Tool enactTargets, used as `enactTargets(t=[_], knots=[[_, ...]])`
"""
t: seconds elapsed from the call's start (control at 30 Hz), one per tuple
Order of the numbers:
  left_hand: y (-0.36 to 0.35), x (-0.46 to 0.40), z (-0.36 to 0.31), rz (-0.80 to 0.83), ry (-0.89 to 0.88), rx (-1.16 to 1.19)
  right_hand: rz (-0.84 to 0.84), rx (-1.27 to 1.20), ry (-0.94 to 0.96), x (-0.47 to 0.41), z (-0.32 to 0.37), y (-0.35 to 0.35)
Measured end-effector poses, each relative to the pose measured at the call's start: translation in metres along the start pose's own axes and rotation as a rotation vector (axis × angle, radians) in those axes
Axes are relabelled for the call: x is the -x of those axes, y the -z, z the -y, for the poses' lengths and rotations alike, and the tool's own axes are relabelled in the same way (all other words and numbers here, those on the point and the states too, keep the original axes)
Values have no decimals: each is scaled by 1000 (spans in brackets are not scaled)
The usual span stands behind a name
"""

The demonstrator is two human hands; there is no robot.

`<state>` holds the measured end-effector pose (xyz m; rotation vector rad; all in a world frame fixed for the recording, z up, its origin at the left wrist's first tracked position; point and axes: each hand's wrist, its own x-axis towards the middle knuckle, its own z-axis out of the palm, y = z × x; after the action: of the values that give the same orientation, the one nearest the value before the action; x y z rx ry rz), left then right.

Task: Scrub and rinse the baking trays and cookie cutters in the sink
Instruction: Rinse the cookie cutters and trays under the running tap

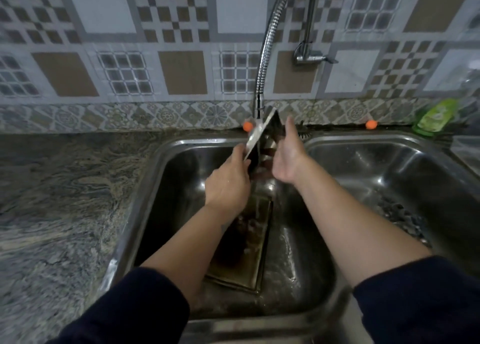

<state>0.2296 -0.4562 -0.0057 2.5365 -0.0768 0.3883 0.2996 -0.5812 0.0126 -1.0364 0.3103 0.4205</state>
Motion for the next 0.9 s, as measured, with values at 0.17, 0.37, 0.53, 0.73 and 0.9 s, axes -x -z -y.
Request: enactTargets(t=[0.17, 0.37, 0.53, 0.73, 0.9], knots=[[-5, 8, 5, 142, -126, -187, 5, -147, -6, 18, 10, 5], [-37, 32, 24, 366, -73, 133, 10, -180, -45, 22, -25, 27], [-53, 10, -8, 254, 33, 410, 143, -97, -27, 29, -42, 28], [-55, -35, -10, 283, 66, 445, 225, -92, -40, 43, -33, 37], [-71, -46, 27, 306, 281, 415, 173, -87, 2, 47, -23, 43]])
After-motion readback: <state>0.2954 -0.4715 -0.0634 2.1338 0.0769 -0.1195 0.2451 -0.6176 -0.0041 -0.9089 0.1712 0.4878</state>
